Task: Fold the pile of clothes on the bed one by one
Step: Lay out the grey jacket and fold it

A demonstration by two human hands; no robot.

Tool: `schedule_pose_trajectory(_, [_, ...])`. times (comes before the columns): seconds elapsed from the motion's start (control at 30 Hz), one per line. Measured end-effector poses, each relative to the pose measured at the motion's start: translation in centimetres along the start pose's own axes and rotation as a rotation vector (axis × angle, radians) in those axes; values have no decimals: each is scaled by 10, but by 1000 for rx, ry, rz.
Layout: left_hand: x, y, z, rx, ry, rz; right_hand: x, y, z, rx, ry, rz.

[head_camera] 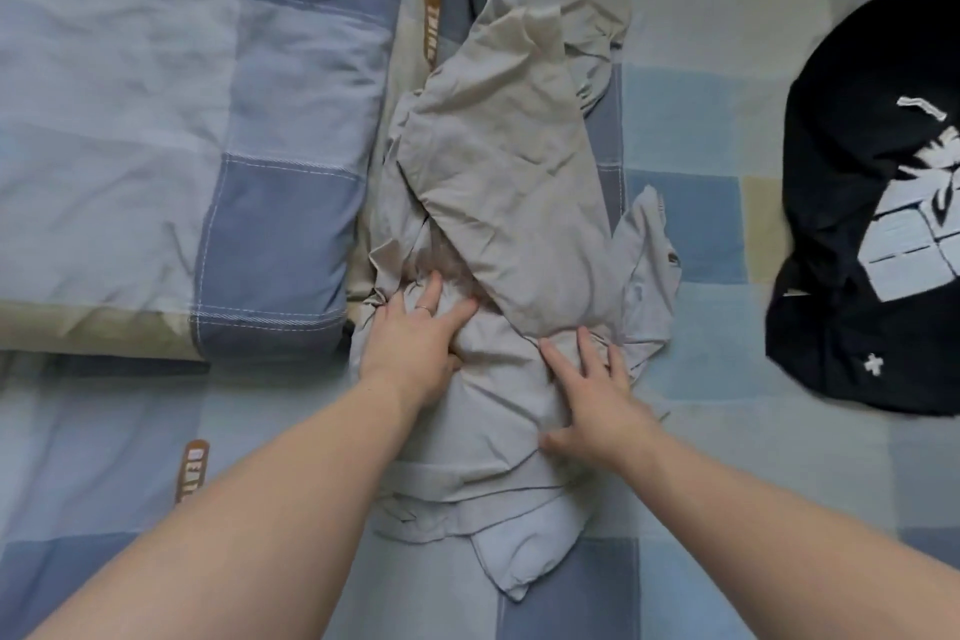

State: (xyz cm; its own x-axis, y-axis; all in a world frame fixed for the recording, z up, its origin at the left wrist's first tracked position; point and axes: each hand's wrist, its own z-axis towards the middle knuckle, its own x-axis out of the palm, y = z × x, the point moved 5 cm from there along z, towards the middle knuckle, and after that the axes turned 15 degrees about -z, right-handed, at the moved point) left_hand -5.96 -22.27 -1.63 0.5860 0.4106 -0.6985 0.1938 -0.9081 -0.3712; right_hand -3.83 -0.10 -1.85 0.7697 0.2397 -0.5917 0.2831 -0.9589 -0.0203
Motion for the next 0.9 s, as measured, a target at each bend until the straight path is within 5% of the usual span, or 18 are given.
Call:
schedule_pose_trajectory(0.27, [-23, 4, 9, 31, -22, -261, -26, 5, -6, 134, -377, -145])
schedule_pose_trajectory(0.43, [-61, -29, -31, 16, -30, -669, -60, -16, -53, 155, -440, 216])
schedule_pose_trajectory(0.63, [-139, -111, -98, 110, -274, -1119, -148, -73, -193, 165, -680, 590])
schedule_pose_trajectory(0.9, [-279, -299, -257, 521, -498, -1092, -249, -157, -442, 65, -1215, 716])
